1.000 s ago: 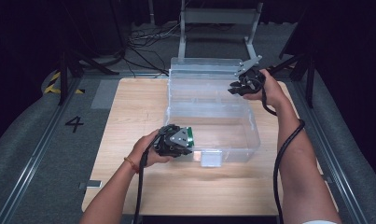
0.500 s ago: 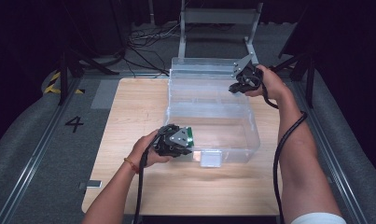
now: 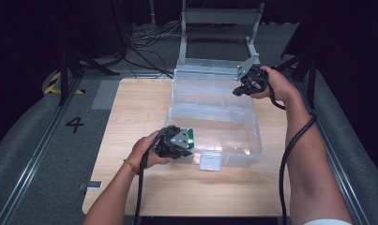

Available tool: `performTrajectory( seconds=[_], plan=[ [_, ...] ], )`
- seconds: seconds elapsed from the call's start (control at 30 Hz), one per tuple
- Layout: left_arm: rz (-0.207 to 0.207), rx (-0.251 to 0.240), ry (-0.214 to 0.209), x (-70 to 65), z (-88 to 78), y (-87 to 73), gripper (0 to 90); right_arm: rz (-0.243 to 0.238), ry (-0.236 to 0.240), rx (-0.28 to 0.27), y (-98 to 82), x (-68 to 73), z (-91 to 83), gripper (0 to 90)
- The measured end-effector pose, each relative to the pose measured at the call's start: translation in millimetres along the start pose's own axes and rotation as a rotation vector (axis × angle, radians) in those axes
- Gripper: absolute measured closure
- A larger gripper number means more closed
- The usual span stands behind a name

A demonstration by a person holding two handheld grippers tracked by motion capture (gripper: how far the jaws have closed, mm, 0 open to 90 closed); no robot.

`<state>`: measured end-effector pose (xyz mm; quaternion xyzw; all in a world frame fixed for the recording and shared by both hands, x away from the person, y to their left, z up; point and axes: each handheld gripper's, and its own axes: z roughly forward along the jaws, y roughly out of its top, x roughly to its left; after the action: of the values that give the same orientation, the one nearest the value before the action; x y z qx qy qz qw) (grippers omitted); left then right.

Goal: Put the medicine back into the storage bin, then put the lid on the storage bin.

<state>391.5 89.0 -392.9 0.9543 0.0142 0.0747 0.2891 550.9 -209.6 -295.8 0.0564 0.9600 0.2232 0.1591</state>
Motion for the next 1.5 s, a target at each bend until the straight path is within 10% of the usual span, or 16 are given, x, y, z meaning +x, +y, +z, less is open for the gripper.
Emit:
performTrajectory(
  seconds=[1.5],
  plan=[
    [-0.106,-0.019,0.030,-8.8,2.8,-5.5,79.7,-0.071,-0.021,-0.008,14.7,47.4,-35.4,89.9]
  ],
)
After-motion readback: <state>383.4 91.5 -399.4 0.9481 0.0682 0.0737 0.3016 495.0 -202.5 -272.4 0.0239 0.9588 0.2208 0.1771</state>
